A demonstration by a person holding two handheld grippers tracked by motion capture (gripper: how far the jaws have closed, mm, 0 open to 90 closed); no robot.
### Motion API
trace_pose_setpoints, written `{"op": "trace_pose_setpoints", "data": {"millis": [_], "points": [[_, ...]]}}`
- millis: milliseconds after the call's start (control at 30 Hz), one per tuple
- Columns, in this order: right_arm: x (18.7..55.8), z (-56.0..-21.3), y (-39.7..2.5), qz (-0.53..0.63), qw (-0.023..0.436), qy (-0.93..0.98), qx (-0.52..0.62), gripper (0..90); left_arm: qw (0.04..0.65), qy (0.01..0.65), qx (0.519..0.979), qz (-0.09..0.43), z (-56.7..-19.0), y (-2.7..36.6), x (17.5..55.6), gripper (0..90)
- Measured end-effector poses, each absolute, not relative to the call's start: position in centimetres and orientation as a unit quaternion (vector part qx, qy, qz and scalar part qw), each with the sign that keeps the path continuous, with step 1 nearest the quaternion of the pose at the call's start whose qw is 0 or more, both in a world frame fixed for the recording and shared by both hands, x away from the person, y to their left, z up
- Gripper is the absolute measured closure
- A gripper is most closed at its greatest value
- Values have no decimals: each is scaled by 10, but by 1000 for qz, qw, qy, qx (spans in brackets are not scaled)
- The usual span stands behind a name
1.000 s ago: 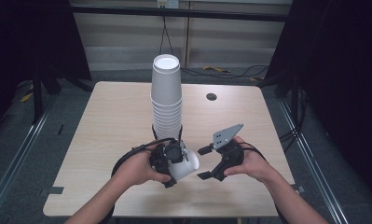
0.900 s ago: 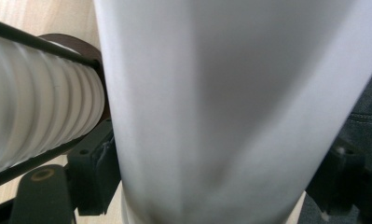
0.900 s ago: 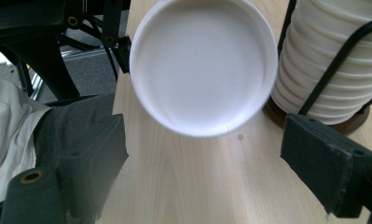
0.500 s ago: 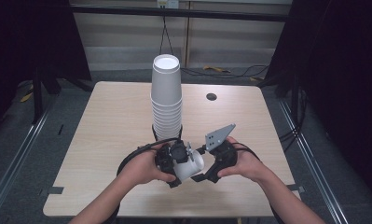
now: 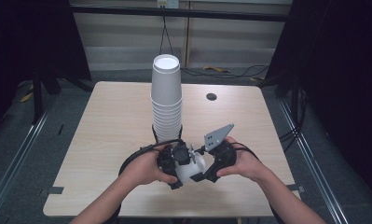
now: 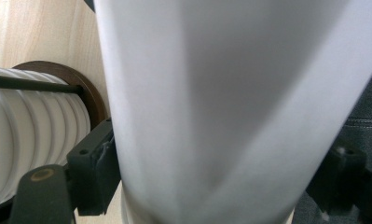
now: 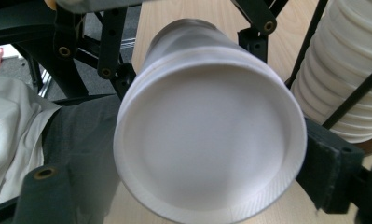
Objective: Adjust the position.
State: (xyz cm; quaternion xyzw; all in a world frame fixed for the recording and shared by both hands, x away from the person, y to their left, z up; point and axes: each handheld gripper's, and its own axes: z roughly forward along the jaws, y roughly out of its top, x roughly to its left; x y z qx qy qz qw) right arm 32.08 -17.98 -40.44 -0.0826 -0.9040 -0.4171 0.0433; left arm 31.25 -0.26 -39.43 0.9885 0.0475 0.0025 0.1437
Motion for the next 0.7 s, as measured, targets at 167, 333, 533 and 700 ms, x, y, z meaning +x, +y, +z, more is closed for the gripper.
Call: {"op": "trace_pose_setpoints", "data": {"millis": [167, 333, 533, 700], "points": [[321, -405, -179, -416, 44, -905, -77, 200, 144, 46, 988, 3, -394, -3, 313, 183], [322, -406, -180, -409, 46, -908, -81, 194, 144, 49, 988, 2, -394, -4, 312, 183], [321, -406, -180, -401, 46, -911, -82, 196, 137, 44, 990, 6, -396, -6, 312, 182], [321, -403, -178, -389, 43, -917, -79, 198, 135, 41, 990, 8, -395, -7, 312, 182]]}}
